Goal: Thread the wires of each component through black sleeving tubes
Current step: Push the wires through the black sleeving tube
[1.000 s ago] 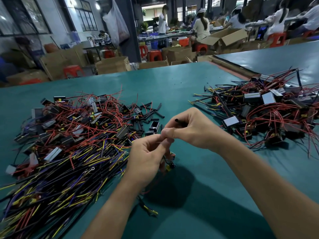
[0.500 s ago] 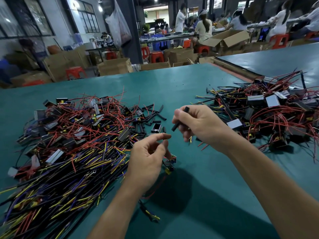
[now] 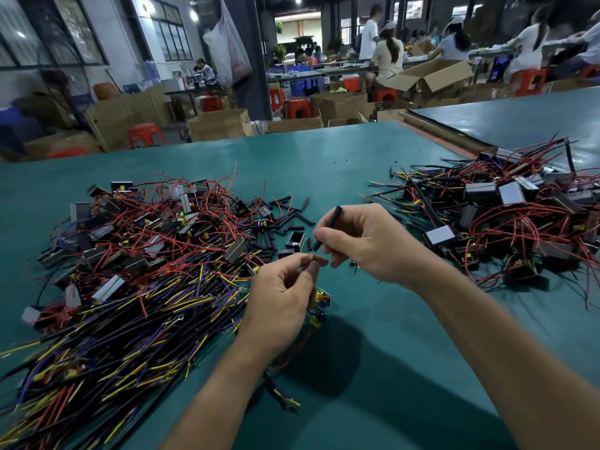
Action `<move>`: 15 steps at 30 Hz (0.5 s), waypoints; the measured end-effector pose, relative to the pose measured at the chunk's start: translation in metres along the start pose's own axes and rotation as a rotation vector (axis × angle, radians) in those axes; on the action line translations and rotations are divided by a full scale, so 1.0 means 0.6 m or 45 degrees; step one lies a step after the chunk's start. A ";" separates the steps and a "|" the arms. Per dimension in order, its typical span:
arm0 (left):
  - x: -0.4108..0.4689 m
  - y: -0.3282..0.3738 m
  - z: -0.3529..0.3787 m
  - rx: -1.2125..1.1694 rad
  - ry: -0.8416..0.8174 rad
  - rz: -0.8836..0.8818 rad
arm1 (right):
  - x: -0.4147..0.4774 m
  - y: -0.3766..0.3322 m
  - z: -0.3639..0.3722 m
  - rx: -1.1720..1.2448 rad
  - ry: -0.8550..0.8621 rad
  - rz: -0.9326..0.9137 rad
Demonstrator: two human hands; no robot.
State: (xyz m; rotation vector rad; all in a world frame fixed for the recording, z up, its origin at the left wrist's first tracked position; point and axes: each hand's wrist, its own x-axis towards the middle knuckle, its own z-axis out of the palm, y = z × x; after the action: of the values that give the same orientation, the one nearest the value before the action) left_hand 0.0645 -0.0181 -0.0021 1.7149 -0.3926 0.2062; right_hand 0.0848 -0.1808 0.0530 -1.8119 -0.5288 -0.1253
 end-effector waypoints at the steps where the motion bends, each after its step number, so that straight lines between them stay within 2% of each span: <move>1: 0.000 -0.001 0.000 -0.009 -0.001 -0.008 | 0.000 -0.001 0.001 -0.004 0.007 -0.011; 4: 0.000 0.000 0.001 -0.004 -0.007 -0.018 | 0.001 -0.005 0.003 -0.049 0.033 -0.032; 9: -0.001 0.003 0.001 0.152 -0.010 0.095 | 0.004 -0.003 0.006 -0.087 0.043 0.040; 15: -0.004 0.010 0.001 0.174 -0.109 0.044 | 0.001 0.000 0.003 -0.062 -0.183 0.149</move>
State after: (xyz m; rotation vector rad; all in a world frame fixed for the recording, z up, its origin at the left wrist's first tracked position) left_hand 0.0600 -0.0191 0.0025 1.8565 -0.4806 0.1885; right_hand 0.0850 -0.1788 0.0527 -1.9044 -0.5228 0.0735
